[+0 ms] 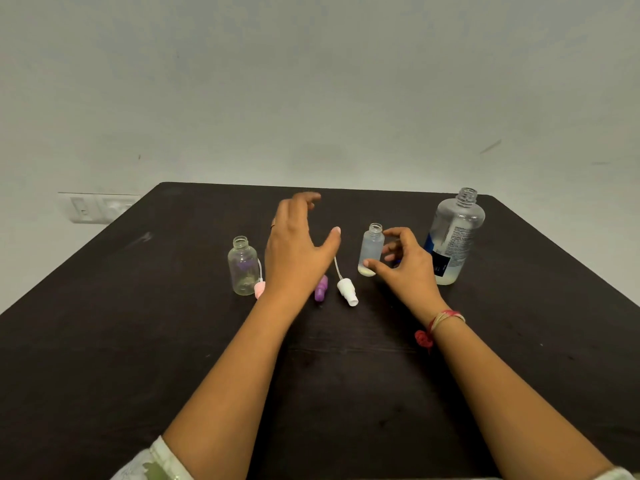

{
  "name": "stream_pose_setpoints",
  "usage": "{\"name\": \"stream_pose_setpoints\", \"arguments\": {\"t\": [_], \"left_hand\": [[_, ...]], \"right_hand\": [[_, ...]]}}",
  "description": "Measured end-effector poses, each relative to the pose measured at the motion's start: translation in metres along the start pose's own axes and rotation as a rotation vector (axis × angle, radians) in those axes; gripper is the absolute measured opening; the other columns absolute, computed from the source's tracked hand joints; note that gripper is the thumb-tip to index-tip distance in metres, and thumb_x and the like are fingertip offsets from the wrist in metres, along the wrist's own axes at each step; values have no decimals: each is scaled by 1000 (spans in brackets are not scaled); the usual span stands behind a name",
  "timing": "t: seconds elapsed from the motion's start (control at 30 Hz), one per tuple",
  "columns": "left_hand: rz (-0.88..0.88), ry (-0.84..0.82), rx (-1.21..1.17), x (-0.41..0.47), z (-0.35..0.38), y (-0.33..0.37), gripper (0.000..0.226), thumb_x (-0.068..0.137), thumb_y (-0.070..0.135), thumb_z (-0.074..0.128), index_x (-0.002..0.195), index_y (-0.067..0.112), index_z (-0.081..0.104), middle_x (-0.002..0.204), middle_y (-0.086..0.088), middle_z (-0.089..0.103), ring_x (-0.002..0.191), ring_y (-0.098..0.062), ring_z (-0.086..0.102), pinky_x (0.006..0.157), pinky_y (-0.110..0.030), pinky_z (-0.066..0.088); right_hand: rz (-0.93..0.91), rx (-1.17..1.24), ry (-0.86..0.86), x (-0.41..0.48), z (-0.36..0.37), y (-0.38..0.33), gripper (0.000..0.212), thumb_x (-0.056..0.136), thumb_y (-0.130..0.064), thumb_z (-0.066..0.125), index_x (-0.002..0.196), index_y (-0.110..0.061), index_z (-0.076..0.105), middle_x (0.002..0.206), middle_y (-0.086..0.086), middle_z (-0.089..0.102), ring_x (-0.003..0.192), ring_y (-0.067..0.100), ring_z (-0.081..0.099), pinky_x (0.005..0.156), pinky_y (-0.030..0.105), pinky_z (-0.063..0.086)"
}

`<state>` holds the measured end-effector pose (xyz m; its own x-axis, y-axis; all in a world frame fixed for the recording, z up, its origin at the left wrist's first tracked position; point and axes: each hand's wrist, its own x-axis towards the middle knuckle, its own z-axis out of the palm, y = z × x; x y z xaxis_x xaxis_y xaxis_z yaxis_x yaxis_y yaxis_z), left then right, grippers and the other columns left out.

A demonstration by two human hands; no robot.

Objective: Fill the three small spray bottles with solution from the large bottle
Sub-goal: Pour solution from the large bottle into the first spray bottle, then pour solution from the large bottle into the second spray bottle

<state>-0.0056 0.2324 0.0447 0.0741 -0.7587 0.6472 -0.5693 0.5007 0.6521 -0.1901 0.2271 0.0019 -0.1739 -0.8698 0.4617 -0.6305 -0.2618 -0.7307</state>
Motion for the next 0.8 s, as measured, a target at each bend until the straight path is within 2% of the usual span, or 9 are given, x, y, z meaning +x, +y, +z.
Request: {"name": "stream_pose_setpoints", "arguments": {"t": [0.13,0.3,0.43,0.5,0.57,0.67,0.73,0.8], "left_hand": [[-46,-79,55,3,1,-5,64,75,36,78,129,23,46,120,4,51,115,-14,48,82,-24,35],[-136,-156,72,3,3,-11,76,71,35,81,133,23,40,120,2,51,115,-16,48,84,-25,36],[-190,-158,63,2,3,-12,65,74,30,80,128,22,45,111,5,55,97,-8,50,77,-24,38],[-213,-167,50,0,3,-13,55,76,26,79,123,20,50,106,4,59,95,-10,55,77,-26,42],[-241,-179,42,-1,4,-13,48,77,25,78,118,20,54,101,4,62,94,-14,60,79,-28,46],[-271,-181,40,-3,6,-14,47,79,26,76,119,20,53,97,5,64,92,-15,62,77,-27,45],[-293,-162,29,-3,8,-13,53,80,26,75,125,21,48,95,6,65,89,-13,60,75,-25,41],[-319,-137,5,-4,10,-14,59,80,26,75,129,20,43,93,5,67,91,-14,61,76,-25,39]], "right_hand": [[4,-19,3,0,1,0,54,74,-22,80,117,-21,47,89,-10,57,77,8,53,71,20,45],[-12,-69,27,3,4,1,55,77,-24,77,121,-20,44,97,-4,60,81,15,54,76,31,48],[-43,-117,41,1,5,0,56,77,-23,77,121,-19,42,106,-4,61,86,17,53,77,34,48],[-73,-98,71,0,3,-2,59,76,-24,78,123,-19,42,109,-6,56,88,13,50,75,25,45],[-130,-82,134,-2,0,-6,57,77,-24,77,124,-17,45,112,-5,50,90,9,47,73,12,40],[-235,-92,277,-5,-9,-15,48,82,-22,73,122,-12,49,112,1,47,82,6,44,71,5,36],[-287,-126,401,-5,-19,-20,43,85,-20,70,121,-10,50,113,6,47,86,10,46,77,8,36],[-305,-177,537,-4,-29,-22,42,86,-20,68,122,-13,48,118,11,46,101,19,49,87,21,41]]}}
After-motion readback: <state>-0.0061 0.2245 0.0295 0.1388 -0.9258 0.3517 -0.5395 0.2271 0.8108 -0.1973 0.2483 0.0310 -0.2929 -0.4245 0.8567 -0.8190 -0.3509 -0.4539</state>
